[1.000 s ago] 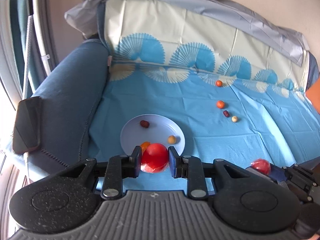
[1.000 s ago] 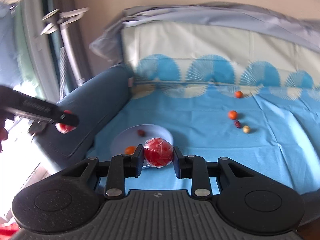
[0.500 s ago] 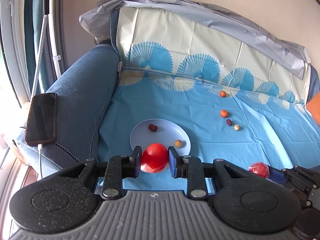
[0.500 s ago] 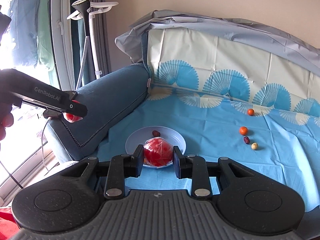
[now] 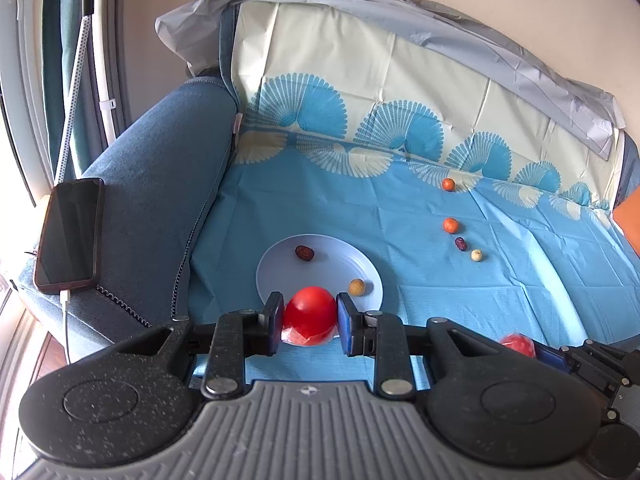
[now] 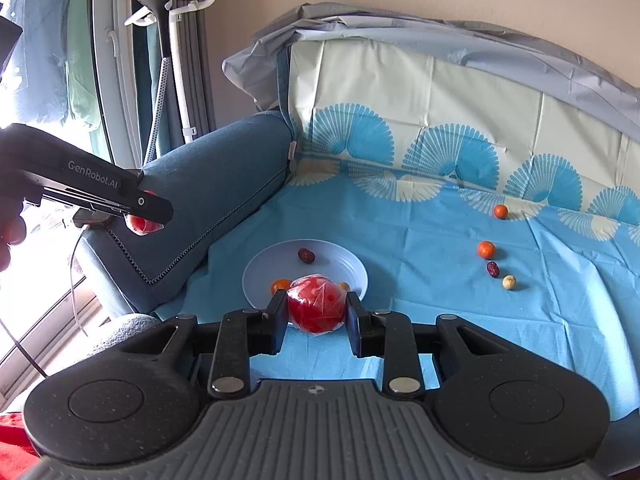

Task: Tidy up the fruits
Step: 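Carry both red fruits over the blue plate and open both grippers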

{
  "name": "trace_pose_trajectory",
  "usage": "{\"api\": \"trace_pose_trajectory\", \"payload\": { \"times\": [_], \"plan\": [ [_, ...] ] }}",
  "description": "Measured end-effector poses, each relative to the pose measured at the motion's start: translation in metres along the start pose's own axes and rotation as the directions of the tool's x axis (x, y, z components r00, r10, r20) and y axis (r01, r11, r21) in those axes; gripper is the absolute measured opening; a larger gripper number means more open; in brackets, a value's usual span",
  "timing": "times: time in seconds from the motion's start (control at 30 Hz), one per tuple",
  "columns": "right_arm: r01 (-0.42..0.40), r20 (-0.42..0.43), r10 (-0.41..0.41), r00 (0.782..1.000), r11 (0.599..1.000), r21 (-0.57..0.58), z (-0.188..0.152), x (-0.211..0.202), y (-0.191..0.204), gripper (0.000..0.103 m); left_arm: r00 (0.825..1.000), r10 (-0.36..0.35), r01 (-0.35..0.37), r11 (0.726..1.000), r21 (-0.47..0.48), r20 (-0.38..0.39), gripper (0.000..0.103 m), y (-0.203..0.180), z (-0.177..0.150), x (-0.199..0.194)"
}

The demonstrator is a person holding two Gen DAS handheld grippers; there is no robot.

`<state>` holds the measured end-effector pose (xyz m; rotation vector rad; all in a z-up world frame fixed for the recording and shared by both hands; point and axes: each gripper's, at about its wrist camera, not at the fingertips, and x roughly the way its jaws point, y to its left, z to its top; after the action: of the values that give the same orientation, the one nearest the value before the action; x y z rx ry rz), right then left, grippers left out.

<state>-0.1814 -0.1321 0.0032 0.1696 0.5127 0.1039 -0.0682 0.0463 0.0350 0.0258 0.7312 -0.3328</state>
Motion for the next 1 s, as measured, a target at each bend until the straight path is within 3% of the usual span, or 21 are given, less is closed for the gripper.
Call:
{"api": "trace_pose_trajectory", "payload": {
  "times": [0.43,1.0],
  "plan": [
    [0.001,-0.054,0.001,0.999,0.999,0.035,0.009,0.06,-0.014,0.031,0.998,0.017,-0.017,1.0,0.002,-0.053,0.031,0.002,0.022,0.063],
    [-0.028,-0.186,0.029,0.982,1.0,0.013,0.013,0.208,-0.024,0.031,0.981,0.039,-0.029,0.998,0.057,-0.19,0.031,0.008,0.041,0.22]
  ]
}}
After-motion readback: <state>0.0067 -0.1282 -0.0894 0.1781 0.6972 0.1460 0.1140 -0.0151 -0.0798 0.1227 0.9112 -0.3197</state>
